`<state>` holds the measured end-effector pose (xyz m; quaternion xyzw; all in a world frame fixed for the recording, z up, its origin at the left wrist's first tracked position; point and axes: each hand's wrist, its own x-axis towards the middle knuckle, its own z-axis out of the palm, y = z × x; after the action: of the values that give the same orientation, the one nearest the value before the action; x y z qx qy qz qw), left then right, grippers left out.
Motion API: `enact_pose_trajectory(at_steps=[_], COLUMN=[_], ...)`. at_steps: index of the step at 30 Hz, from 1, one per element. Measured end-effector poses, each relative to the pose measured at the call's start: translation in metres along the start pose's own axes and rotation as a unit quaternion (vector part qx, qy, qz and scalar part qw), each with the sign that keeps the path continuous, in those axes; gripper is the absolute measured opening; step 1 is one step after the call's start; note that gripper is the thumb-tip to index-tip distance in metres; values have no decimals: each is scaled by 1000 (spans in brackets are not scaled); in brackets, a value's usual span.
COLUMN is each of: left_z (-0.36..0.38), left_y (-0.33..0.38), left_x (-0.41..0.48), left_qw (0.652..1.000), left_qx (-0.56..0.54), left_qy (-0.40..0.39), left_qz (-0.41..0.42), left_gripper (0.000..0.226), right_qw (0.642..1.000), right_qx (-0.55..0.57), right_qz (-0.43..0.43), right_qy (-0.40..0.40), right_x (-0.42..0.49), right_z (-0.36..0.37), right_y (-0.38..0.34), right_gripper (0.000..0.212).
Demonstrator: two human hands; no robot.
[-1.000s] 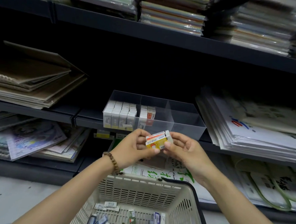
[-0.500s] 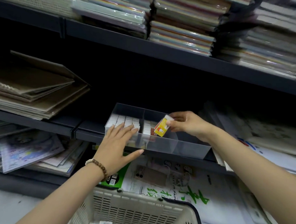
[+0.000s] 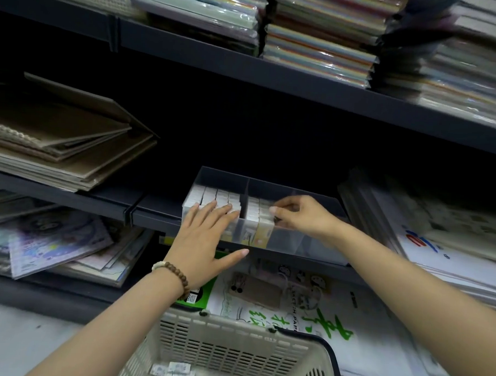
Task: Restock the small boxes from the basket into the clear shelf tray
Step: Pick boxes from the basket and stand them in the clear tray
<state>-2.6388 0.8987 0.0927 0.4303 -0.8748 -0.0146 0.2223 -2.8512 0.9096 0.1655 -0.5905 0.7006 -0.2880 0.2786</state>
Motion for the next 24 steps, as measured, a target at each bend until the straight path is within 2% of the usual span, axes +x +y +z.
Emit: enact_pose_trajectory(at_steps=[4,7,9,12,14,16,18,21,24], left_z=[1,-2,-7,-11,-7,5,26,71,119], left_y=[-1,-1,-1,0,2,4,5,1,-4], left_x=[1,-2,-7,-21,-36,-54,-76,-112,-151], left_qw=[1000,999,993,982,981,980,974,945,905], left_qx=[3,-37,-111,-174,-183,-196,-201,-158,-159], left_qy=[-3,-4,20,68,55,0,-100,-283,-383], left_qz=[6,21,27,36,38,28,10,-27,-93], left_gripper=[82,79,74,64,61,63,66,66,65], right_qw=[999,999,998,993,988,982,976,974,940], right_qx=[-1,17,32,45,82,149,209,160,148], right_qz=[-3,-6,-19,-57,-72,-52,12,149,281], right_qy=[49,42,43,91,112,108,64,-65,-127], right_x=[-2,-8,-19,-43,-65,-88,-105,-122,-137], right_z=[6,5,3,0,2,13,36,86,137], right_y=[0,-2,-2,4,15,32,61,123,188], right_gripper=[18,24,28,23,17,15,15,18,23])
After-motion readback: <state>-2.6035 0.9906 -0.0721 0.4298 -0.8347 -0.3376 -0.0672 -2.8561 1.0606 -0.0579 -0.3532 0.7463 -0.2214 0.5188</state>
